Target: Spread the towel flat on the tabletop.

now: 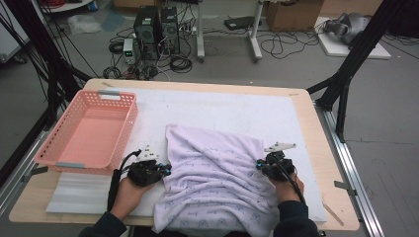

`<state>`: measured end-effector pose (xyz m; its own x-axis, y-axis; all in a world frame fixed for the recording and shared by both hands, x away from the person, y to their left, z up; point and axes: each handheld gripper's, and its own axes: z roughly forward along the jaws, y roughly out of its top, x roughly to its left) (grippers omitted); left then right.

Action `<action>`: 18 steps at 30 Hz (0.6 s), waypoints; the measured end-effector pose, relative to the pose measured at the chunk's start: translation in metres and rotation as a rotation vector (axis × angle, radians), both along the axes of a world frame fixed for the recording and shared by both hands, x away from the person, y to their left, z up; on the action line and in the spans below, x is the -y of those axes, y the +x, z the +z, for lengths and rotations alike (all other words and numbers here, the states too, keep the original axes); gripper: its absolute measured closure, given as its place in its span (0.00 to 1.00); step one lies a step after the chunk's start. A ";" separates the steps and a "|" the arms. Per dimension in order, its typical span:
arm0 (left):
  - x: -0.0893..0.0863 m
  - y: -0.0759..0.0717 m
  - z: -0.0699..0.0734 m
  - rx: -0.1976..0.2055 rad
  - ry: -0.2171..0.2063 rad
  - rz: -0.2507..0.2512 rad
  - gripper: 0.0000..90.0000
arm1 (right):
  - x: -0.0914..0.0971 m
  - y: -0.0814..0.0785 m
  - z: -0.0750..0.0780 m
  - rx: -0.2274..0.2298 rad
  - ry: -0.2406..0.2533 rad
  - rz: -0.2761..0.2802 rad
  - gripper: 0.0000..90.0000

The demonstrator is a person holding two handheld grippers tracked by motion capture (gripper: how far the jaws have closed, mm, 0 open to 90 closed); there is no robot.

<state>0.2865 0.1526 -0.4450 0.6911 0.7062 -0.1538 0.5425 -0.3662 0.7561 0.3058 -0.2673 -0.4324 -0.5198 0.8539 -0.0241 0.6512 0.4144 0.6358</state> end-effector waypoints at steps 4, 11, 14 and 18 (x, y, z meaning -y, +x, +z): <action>-0.005 -0.004 0.002 -0.012 -0.017 -0.004 0.97 | 0.008 0.008 0.013 0.066 0.055 -0.030 0.67; -0.012 -0.013 -0.005 -0.023 -0.053 0.003 0.96 | 0.008 0.060 0.009 0.121 0.057 -0.146 0.55; -0.014 -0.017 -0.006 -0.012 -0.062 0.018 0.96 | 0.006 0.076 -0.006 0.079 0.021 -0.165 0.55; -0.012 -0.019 -0.006 0.009 -0.049 0.017 0.96 | 0.009 0.080 -0.008 0.063 0.064 -0.094 0.94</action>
<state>0.2675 0.1646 -0.4510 0.6806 0.7095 -0.1828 0.5416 -0.3192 0.7776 0.3856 -0.2762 -0.4405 -0.4369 0.8995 0.0025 0.6434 0.3105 0.6998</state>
